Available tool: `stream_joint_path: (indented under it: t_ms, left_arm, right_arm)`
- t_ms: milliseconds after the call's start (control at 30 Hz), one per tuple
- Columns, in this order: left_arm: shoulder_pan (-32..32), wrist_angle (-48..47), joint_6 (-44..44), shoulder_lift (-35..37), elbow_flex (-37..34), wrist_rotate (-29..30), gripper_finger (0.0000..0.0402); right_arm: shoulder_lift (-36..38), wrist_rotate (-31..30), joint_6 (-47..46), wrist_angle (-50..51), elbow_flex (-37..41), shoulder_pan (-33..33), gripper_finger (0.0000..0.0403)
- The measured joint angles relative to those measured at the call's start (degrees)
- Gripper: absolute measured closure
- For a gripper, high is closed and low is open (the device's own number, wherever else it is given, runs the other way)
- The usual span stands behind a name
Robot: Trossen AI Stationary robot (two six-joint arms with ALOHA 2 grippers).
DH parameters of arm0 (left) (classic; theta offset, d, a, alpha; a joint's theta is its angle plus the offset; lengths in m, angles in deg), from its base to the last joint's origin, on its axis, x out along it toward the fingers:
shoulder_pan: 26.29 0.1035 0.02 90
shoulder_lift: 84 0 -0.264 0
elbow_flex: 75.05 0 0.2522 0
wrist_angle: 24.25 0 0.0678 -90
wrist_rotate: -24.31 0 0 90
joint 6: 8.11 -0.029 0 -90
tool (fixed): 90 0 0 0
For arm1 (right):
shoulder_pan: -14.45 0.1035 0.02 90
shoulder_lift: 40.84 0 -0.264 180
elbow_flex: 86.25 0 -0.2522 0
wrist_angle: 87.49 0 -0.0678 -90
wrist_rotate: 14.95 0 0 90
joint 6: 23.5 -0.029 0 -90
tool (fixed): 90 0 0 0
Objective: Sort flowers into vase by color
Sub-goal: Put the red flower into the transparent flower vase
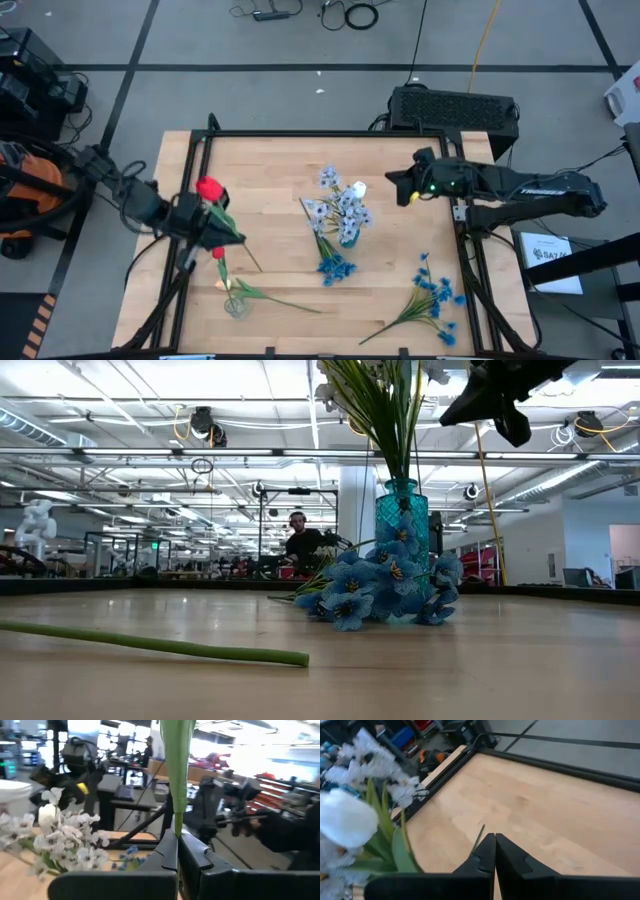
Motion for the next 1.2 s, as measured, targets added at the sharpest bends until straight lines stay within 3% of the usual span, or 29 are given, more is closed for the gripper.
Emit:
stream_joint_path:
  t_ms: [133, 333, 700, 933, 1200]
  left_arm:
    - [-6.1, 0.6, 2.0, -2.6, 0.0, 12.4, 0.0402]
    - [-14.3, 1.2, 9.7, -6.9, 2.2, 21.6, 0.0402]
    - [-30.4, -0.1, 4.3, -18.2, 6.8, 39.7, 0.0402]
    - [-36.0, -4.4, 9.5, -22.4, 6.8, 44.5, 0.0402]
    - [-38.7, -24.1, 25.4, -20.9, 6.7, 44.6, 0.0401]
  right_arm:
    - [-0.4, -0.3, 0.0, -0.1, 0.0, 2.6, 0.0402]
    - [-0.4, 1.1, 0.0, 0.0, 0.0, 7.4, 0.0402]
    - [-0.4, 0.1, -2.5, 0.3, 0.0, 15.5, 0.0403]
    - [-1.0, -5.4, -6.3, -1.0, 0.0, 19.7, 0.0403]
    - [-6.2, -10.0, -7.8, -9.6, -0.1, 21.9, 0.0403]
